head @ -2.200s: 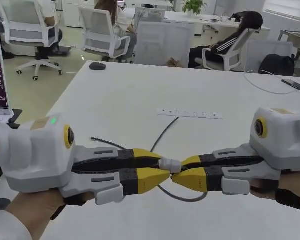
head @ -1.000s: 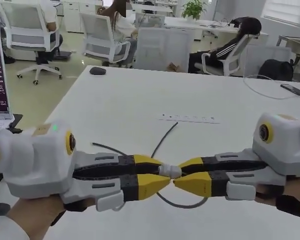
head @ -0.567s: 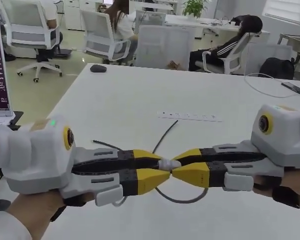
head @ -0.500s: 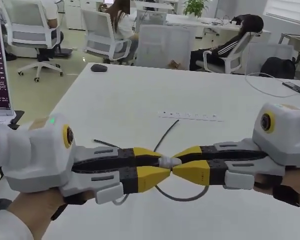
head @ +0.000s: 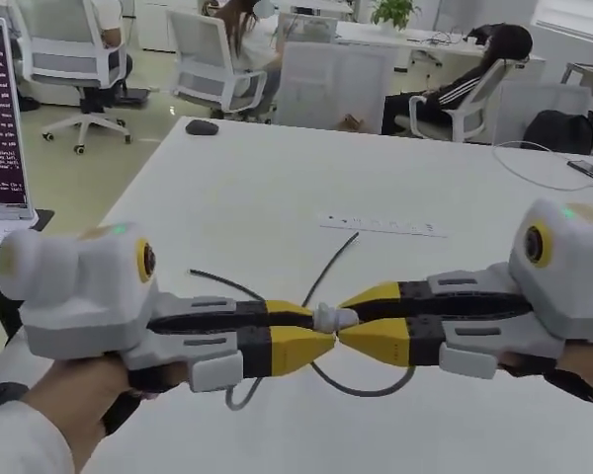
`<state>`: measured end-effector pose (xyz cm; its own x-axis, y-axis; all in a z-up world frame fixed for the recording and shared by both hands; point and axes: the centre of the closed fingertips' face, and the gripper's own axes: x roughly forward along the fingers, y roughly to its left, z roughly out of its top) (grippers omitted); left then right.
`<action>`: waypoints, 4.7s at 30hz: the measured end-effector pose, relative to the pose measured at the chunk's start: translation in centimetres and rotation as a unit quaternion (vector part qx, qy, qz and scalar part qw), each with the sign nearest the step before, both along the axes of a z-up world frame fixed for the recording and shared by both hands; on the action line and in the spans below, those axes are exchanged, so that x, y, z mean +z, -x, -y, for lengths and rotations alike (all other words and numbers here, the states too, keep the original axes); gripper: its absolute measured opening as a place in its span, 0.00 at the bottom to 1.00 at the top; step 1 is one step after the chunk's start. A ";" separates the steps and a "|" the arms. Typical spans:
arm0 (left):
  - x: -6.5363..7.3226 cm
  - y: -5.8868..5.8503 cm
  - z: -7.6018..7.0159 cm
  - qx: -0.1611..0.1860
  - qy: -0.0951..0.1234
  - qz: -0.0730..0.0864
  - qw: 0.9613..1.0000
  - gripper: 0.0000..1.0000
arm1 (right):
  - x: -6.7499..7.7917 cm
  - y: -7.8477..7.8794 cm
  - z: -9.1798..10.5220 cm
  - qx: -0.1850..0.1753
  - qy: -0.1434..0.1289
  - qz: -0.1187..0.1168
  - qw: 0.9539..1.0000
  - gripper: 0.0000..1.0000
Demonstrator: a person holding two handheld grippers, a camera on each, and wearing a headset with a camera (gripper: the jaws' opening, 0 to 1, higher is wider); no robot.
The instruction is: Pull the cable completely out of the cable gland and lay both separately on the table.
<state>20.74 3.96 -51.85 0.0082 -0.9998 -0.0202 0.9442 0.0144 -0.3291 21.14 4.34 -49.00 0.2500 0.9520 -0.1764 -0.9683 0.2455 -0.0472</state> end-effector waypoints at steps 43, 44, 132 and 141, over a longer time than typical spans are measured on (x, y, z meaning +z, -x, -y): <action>3.1 0.6 0.7 0.007 0.060 0.076 0.995 0.17 | 0.2 1.6 0.4 0.042 -0.041 -0.184 0.981 0.12; 3.0 0.6 0.7 0.006 0.056 0.079 0.995 0.16 | 0.3 1.6 0.5 0.043 -0.044 -0.188 0.980 0.12; 3.9 0.9 0.5 -0.009 0.085 0.015 0.996 0.14 | 0.9 2.3 0.5 0.050 -0.072 -0.080 0.993 0.11; 3.3 0.7 0.5 -0.013 0.079 -0.044 0.996 0.14 | 0.5 2.2 0.2 0.058 -0.041 0.026 0.997 0.12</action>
